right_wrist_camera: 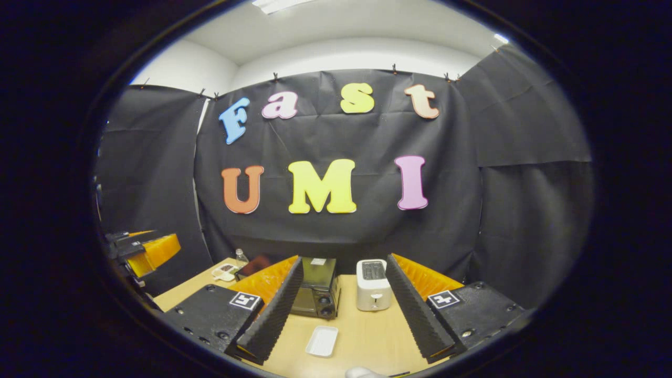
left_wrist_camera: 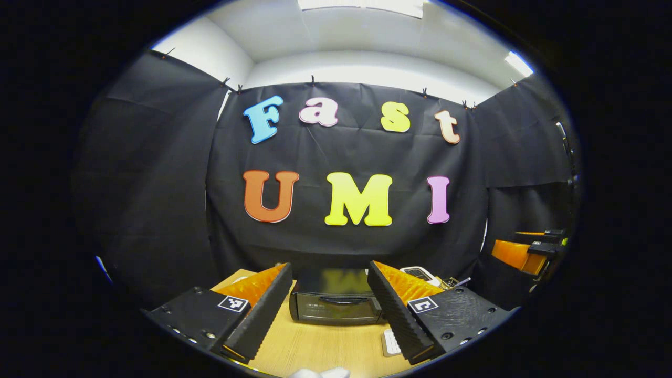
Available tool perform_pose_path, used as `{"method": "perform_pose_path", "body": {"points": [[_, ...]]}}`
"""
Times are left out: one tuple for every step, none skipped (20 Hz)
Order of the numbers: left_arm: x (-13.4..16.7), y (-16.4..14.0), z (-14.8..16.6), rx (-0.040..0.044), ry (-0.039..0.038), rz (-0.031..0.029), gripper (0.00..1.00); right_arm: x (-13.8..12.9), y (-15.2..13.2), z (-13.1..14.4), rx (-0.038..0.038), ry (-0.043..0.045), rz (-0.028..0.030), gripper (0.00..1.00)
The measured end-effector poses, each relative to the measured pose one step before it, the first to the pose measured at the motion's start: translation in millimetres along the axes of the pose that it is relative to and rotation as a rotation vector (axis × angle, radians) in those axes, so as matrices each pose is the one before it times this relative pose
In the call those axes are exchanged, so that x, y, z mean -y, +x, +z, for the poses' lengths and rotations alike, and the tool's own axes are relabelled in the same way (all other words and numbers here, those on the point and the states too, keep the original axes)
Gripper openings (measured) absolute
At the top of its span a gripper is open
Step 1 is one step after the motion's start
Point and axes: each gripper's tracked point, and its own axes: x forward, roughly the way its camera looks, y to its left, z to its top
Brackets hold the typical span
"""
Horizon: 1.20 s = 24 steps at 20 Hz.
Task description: Open the electric oven with the left hand, put the food in, and close the electric oven.
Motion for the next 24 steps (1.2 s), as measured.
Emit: {"method": "perform_pose_path", "body": {"points": [[-5.3, -5.67, 4.08, 0.00673, 0.00471, 0.00852, 0.94, -2.27, -3.66, 0.62, 0.00386, -0.00484, -0.00233, 0.9], [-0.14, -4.17, 3.13, 0.00009, 0.00594, 0.0006, 0.94, -1.91, -2.72, 1.54, 0.00541, 0.00022, -0.00343, 1.0], [-0.36, -4.04, -0.28, 0.0008, -0.00136, -0.00802, 0.94, -1.86, -2.51, 0.83, -0.00078, 0.00036, -0.00117, 1.0], [0.56, -2.1, 1.02, -0.00551, 0.00116, -0.00098, 0.94, -0.92, -2.48, -0.64, -0.00247, 0.00133, -0.00434, 1.0], [-1.23, -1.75, 1.79, 0.00403, 0.00032, -0.00338, 0.95, -0.68, -1.7, 1.63, 0.0055, 0.0037, -0.00317, 1.0], [-2.14, -0.86, -1.62, -0.00808, 0.00264, 0.00416, 0.94, -0.85, -1.58, 1.47, 0.0004, 0.004, -0.00345, 0.9], [-3.39, 3.74, -2.42, 0.00487, 0.00269, 0.00089, 0.94, 0.41, -1.95, 0.24, -0.0002, 0.00321, -0.00382, 0.9], [-2.38, -0.77, 0.31, -0.00547, 0.00572, 0.00609, 0.94, 0.55, -1.88, 0.15, -0.00137, -0.00108, -0.00403, 1.0], [-1.67, -0.96, 1.38, 0.00483, 0.0005, -0.00385, 0.94, 1.31, -0.64, 0.16, 0.00069, -0.00225, -0.0053, 0.9], [0.68, -0.1, -0.49, -0.00356, 0.0016, -0.00184, 0.94, 0.17, -1.09, 2.15, 0.00186, -0.00211, -0.00334, 0.9], [-0.25, 0.05, 0.19, 0.00647, 0.00509, -0.00012, 0.95, 0.25, -0.38, 0.82, 0.00298, -0.00255, -0.003, 1.0], [-1.11, 0.27, 0.03, -0.00395, 0.00432, -0.00021, 0.95, 0.24, -0.73, 1.15, -0.00069, -0.00394, -0.00569, 1.0], [0.3, -0.43, 0.33, 0.00056, -0.00223, -0.00603, 0.94, 0.6, -2.44, 1.18, 0.00392, -0.00362, -0.00579, 1.0], [1.02, 0.09, 0.32, 0.00056, -0.00287, -0.004, 0.94, -0.16, -2.22, 2.54, 0.0028, -0.00155, -0.00365, 0.9], [0.48, -0.03, 0.3, 0.00117, -0.00233, -0.00491, 0.94, -0.05, -0.85, 0.69, 0.00229, 0.00081, -0.00328, 1.0], [0.53, 0.23, -0.01, 0.00142, 0.00177, -0.00416, 0.94, -0.04, -1.09, 1.04, 0.00161, 0.00056, -0.00306, 1.0], [-0.66, 0.62, 0.25, 0.00285, -0.00145, -0.00038, 0.94, 0.13, -0.27, 0.47, 0.00249, -0.0005, -0.00421, 1.0], [1.13, 0.03, 0.52, -0.00116, -0.00432, -0.00528, 0.94, 0.58, 0.18, 0.56, -0.00037, -0.00134, -0.00471, 1.0], [0.38, -0.46, 1.69, 0.00119, -0.00429, -0.00274, 0.95, -0.26, -1.94, -0.33, 0.00087, -0.00038, -0.00317, 0.9], [-0.88, -1.15, 1.87, 0.00136, 0.00104, -0.00029, 0.94, -0.94, -1.19, 1.76, 0.00248, 0.00173, 0.00009, 1.0], [-1.04, -1.34, 0.63, 0.00436, 0.00618, -0.00025, 0.94, -0.06, -0.78, -0.48, 0.00057, 0.00014, -0.00185, 1.0], [-0.44, 1.01, -0.47, 0.00093, 0.00664, 0.00147, 0.94, 0.37, 0.09, 0.02, -0.00358, -0.00228, -0.00246, 1.0], [1.23, 0.81, -1.68, -0.00385, 0.0013, -0.00324, 0.94, -0.49, -1.35, -0.57, -0.00006, 0.00103, 0.00003, 1.0], [1.13, -0.61, -0.45, -0.00108, -0.00288, -0.00291, 0.94, -0.85, -1.84, 2.3, 0.00239, 0.00249, 0.00014, 1.0]]}}
